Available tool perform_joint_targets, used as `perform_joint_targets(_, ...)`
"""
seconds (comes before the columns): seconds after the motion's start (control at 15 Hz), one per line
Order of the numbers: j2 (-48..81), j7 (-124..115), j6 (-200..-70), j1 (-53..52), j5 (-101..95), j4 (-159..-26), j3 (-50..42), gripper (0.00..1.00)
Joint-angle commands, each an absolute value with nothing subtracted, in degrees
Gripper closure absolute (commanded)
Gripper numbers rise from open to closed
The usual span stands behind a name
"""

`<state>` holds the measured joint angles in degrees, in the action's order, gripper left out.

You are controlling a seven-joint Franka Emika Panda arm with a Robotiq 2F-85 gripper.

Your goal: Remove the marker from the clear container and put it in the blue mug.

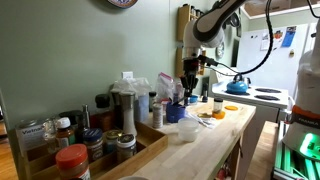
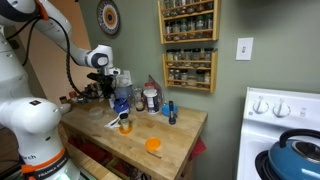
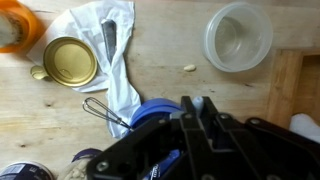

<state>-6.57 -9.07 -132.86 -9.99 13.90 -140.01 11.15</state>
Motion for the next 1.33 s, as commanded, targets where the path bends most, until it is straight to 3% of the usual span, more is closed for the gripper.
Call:
perform_joint_targets(0.0, -4.45, -18.32, -135.25, -10.96, 7.51, -140.01, 13.68, 0.89)
perform_joint_targets(0.33, -0.02, -30.52, -141.51, -11.84, -0.02, -138.36, 15.55, 0.89)
perform_joint_targets(0.73, 4.65, -39.46, -138.74, -12.87, -8.32, -135.31, 14.15, 0.88)
perform_joint_targets(0.8, 5.0, -39.97, -138.89, -12.98, -8.08, -134.97, 13.96, 0.62)
perform_joint_targets(0.93, 5.04, -40.24, -139.78, -13.05, -6.9, -134.79, 13.54, 0.54)
perform_joint_targets(1.27, -1.73, -34.59, -139.07, -11.89, 0.34, -137.2, 12.72, 0.17)
